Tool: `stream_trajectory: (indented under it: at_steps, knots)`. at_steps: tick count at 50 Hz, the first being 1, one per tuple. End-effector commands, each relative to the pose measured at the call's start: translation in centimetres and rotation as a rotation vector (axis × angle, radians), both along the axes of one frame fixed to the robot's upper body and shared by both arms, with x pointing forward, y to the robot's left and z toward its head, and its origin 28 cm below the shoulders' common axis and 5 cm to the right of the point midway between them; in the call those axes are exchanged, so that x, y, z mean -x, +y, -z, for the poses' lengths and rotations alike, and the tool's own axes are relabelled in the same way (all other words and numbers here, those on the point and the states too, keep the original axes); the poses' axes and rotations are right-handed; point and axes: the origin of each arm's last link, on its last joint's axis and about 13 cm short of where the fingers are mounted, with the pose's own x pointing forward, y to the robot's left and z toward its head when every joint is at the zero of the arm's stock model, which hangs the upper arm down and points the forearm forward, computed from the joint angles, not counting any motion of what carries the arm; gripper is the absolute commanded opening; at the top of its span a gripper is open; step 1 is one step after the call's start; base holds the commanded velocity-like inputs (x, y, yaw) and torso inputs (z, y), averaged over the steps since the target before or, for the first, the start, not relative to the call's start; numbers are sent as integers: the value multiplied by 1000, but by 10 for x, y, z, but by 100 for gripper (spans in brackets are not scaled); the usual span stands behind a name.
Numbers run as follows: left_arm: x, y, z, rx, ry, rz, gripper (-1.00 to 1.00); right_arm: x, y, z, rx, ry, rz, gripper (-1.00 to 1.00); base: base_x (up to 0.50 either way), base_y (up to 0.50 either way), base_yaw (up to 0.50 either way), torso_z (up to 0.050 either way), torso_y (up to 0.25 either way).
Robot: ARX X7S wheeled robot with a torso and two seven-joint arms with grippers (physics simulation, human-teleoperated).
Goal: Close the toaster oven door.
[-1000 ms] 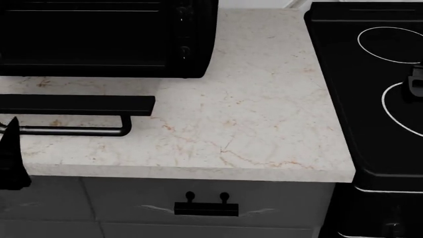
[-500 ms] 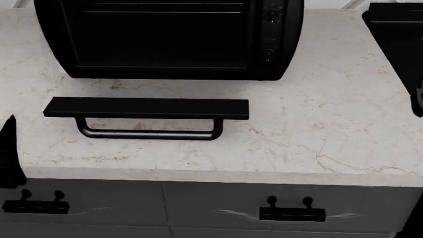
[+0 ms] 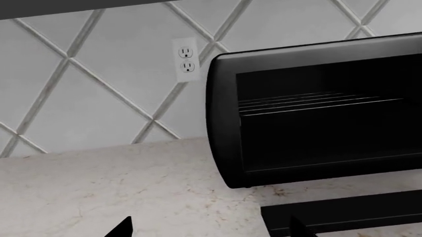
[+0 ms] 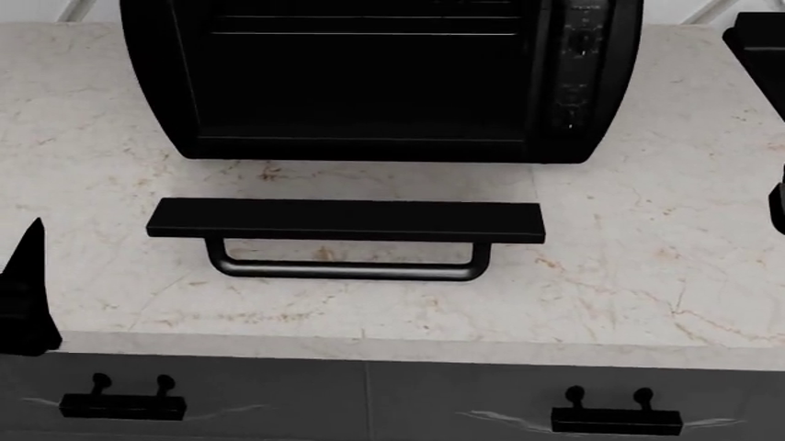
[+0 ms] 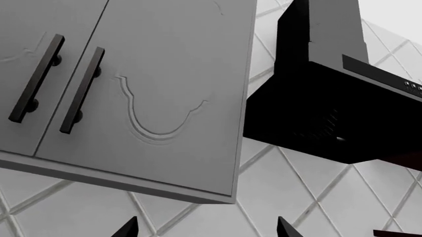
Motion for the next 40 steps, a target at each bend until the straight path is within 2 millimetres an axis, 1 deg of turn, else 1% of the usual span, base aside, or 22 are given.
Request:
stream_trajectory:
  at_steps: [1, 10, 27, 34, 37, 39, 40]
  knots:
    - [-1, 0, 1, 3, -2, 6, 100, 1, 1, -1, 13, 5, 5, 100, 445, 0, 0, 0, 0]
    - [-1, -1, 0, 5, -6, 10, 100, 1, 1, -1, 12, 5, 2, 100, 455, 10, 0, 0, 0]
    - [0, -1, -1, 2, -8, 11, 100, 5, 0, 0, 5, 7, -5, 100, 455, 82, 0, 0, 0]
    - [1, -1, 0, -3, -9, 15, 100, 7, 1, -2, 5, -10, -14, 100, 93, 1, 0, 0, 2]
    - [-4, 5, 2, -65, -53, 21, 100, 8, 1, -3, 8, -10, -15, 100, 0, 0, 0, 0, 0]
    - [-5, 13, 0, -137, -99, 32, 100, 9, 1, -5, 9, -15, -16, 100, 0, 0, 0, 0, 0]
    - [-5, 18, -2, -200, -142, 55, 100, 9, 1, -5, 9, -16, -17, 100, 0, 0, 0, 0, 0]
